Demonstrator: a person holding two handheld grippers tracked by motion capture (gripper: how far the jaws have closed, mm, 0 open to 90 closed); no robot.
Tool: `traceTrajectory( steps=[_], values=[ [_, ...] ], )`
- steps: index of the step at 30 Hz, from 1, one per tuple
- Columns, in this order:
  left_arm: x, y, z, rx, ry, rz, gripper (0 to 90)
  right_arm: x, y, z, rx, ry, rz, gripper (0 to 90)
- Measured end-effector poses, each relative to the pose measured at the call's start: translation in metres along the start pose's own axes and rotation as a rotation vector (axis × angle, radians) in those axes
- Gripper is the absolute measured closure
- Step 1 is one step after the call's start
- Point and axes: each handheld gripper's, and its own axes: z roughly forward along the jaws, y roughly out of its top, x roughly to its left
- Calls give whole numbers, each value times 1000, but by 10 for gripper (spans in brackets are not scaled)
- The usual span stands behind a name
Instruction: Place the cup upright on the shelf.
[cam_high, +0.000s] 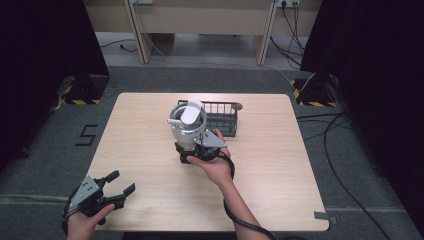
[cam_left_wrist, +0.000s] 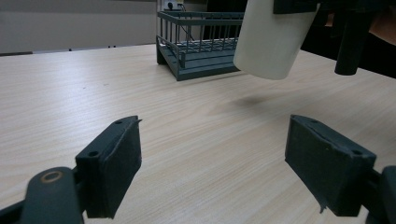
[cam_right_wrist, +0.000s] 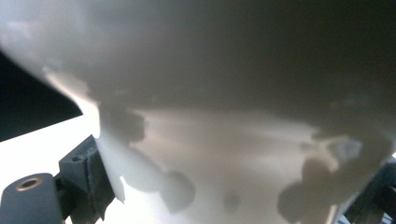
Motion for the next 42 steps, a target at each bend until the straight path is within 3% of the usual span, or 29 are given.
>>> traceTrajectory(
  steps=[25, 42],
  values=[
    [-1, 0, 1, 0, -3, -4, 178, -41, 25, -8, 26, -116, 21, 114],
    [-1, 0, 1, -3, -2, -7, 178, -56, 46, -7, 15, -152, 20, 115]
  ],
)
